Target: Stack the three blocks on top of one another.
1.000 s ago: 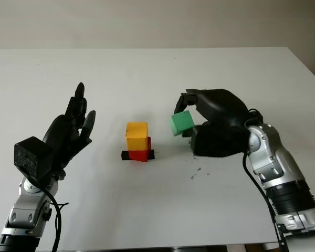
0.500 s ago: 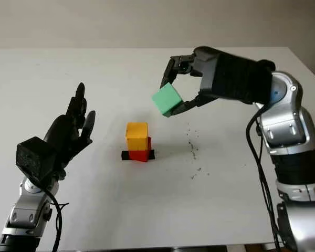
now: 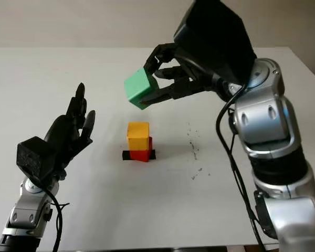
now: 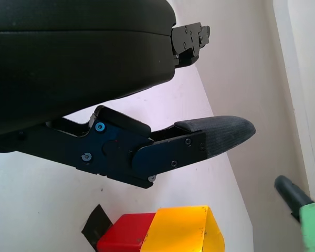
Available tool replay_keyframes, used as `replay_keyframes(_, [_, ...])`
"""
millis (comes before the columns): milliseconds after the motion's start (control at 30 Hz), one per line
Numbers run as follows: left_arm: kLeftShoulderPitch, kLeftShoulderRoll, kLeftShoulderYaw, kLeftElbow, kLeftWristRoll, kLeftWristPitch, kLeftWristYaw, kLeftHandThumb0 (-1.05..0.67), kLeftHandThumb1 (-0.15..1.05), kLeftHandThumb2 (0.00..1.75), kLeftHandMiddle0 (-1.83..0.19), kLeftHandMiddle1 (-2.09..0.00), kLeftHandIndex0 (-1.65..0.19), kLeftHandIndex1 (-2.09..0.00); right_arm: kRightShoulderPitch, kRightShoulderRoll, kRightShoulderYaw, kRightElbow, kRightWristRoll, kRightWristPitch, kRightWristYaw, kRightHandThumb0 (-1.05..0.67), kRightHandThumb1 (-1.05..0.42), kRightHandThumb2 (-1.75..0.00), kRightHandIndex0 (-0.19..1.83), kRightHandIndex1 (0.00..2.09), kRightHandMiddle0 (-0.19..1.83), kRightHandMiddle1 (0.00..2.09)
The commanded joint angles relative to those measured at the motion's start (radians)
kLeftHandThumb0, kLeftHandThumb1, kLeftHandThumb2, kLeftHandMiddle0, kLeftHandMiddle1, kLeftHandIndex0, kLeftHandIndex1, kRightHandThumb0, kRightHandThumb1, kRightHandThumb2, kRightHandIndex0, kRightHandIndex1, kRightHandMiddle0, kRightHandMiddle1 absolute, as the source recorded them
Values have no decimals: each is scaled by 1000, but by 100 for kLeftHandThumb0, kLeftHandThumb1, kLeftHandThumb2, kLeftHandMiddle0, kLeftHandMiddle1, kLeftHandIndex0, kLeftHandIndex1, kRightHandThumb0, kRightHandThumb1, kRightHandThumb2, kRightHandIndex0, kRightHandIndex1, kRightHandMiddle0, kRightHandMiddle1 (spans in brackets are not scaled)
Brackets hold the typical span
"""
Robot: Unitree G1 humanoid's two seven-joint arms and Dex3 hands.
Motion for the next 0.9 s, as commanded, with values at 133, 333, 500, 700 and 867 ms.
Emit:
replay_keyframes(133, [-1,-7,-4,-16,-6,-8,-3,-79,105,66,19,0,19,0,19,11,13,-32,29,38,-58,-49,-93,-5,33,7,33,158])
replay_keyframes(333, [10,-8,-5,-22,-6,-5,0,-79,105,66,19,0,19,0,63,68,-20,-61,88,89,-131,-49,-94,-6,29,5,32,160])
replay_keyframes(500, [13,-10,-2,-22,-11,-3,2,-80,105,64,19,0,19,0,98,84,-21,-55,121,89,-177,-46,-95,-6,27,4,28,161])
replay_keyframes(700, [13,-13,-1,-19,-13,-10,2,-80,105,64,19,0,19,0,114,107,-44,-34,157,68,-225,-47,-96,-6,25,3,24,162])
replay_keyframes(867, [13,-11,-2,-20,-10,-18,0,-79,105,64,19,0,19,0,124,121,-50,-19,179,41,-256,-49,-96,-5,25,3,27,165])
